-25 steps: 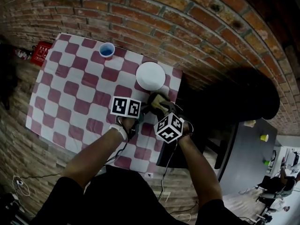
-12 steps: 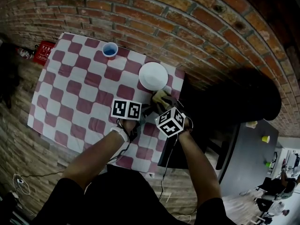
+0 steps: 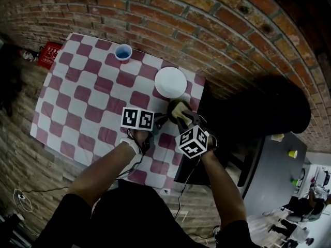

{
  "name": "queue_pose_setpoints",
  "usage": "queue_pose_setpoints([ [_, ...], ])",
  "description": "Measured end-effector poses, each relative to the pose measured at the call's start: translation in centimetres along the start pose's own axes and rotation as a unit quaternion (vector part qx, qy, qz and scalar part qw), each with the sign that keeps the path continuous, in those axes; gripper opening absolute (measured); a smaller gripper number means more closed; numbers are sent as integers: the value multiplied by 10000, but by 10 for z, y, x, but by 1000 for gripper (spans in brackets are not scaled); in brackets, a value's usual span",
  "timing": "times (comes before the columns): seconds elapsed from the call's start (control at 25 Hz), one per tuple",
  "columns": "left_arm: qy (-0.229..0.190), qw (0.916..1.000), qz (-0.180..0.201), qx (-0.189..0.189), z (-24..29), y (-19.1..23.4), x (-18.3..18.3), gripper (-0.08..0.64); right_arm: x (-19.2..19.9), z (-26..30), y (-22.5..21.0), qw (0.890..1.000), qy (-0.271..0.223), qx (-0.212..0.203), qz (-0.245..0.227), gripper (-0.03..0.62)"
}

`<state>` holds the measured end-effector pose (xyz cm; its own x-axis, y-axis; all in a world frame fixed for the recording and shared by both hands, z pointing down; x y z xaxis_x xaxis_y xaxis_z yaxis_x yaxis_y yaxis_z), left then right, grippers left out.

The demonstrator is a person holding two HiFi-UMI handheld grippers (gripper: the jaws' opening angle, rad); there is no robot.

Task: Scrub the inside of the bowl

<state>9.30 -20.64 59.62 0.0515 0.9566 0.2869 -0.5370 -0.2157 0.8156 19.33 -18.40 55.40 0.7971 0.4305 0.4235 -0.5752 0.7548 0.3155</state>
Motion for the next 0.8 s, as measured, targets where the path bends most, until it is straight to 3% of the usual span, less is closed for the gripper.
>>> queue_pose_setpoints([
  [0.2, -1, 10000, -6, 10, -1, -3, 3, 124, -12, 6, 9, 9999, -97, -70, -51, 103],
  [0.4, 50, 9999, -2, 94, 0, -10, 11, 124, -19, 11, -1, 9996, -149, -16, 241, 103],
  [0.8, 49, 9999, -6, 112, 3, -11, 9, 124, -1, 4, -15, 9998, 98, 98, 111, 103],
])
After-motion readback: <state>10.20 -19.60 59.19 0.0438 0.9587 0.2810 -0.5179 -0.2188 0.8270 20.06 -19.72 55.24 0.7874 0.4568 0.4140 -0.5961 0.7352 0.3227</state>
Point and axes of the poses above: the fingertips, and each gripper's own axes: z forward along the fingers, y to its left, x out of its underside, the point moved 5 cm from there along -z, backward along the fingers, and after that the axes turned 1 degree about -x, right-handed, at the moved point
